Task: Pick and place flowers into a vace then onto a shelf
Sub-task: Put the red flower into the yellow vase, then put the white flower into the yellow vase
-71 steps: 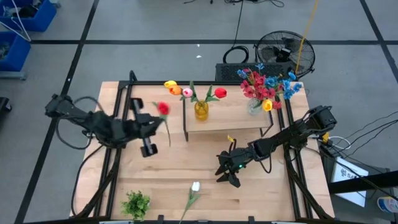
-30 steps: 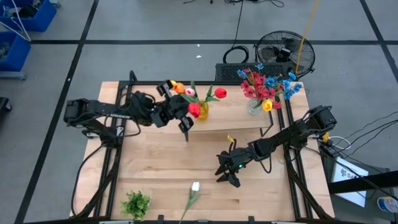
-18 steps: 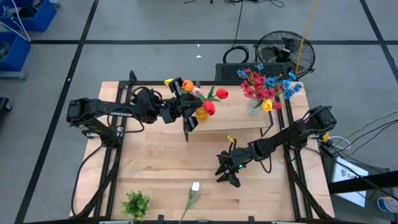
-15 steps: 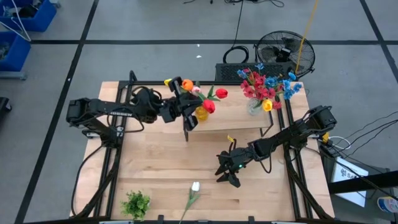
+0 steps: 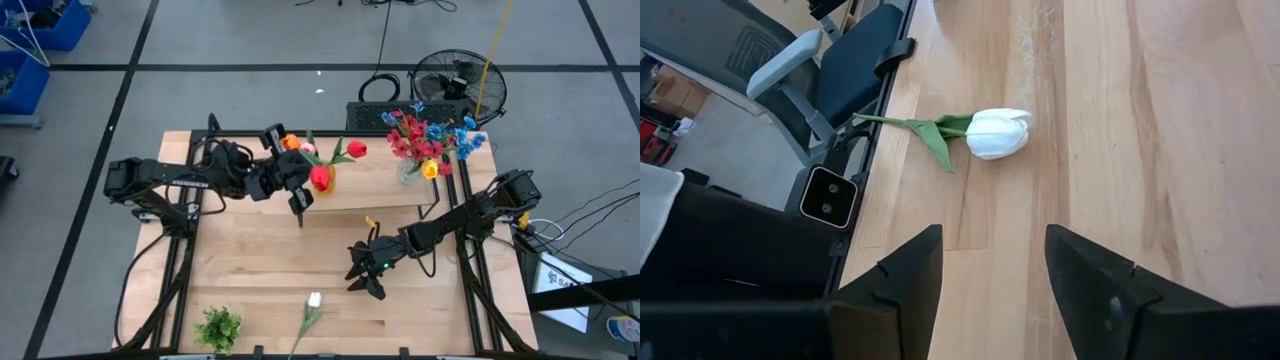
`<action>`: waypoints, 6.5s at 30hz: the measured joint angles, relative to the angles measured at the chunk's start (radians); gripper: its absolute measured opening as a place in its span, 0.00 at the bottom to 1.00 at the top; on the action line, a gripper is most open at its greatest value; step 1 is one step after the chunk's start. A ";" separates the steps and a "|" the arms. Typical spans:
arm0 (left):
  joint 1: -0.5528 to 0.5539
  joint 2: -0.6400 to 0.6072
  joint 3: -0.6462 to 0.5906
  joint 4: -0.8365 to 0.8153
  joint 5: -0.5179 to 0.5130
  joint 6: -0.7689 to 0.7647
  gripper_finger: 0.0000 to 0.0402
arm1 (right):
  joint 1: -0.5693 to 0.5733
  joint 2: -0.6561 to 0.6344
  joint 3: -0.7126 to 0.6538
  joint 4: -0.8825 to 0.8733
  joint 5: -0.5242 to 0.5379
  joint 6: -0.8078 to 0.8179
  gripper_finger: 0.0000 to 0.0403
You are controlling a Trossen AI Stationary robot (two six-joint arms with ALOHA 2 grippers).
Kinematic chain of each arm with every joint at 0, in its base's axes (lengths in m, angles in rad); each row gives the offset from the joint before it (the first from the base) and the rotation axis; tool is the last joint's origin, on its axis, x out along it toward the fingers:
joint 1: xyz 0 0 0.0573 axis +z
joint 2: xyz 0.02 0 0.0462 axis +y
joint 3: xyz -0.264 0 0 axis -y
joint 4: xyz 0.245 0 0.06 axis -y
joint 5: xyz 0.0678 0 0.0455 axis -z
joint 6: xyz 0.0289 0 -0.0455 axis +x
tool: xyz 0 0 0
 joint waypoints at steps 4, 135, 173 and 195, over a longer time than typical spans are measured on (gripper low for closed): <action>-0.019 0.000 0.003 -0.062 -0.027 0.020 0.01 | 0.000 0.000 0.000 0.000 0.000 0.000 0.42; -0.412 -0.009 0.003 -0.556 -1.465 -0.113 0.52 | -0.023 0.000 0.000 0.113 -0.002 -0.058 0.42; -0.660 0.504 0.007 -1.171 -0.422 -1.725 0.51 | -0.024 0.000 0.000 0.105 -0.002 -0.213 0.42; -0.561 0.518 0.003 -1.120 -0.408 -1.493 0.02 | -0.024 0.000 0.000 0.105 0.002 -0.219 0.42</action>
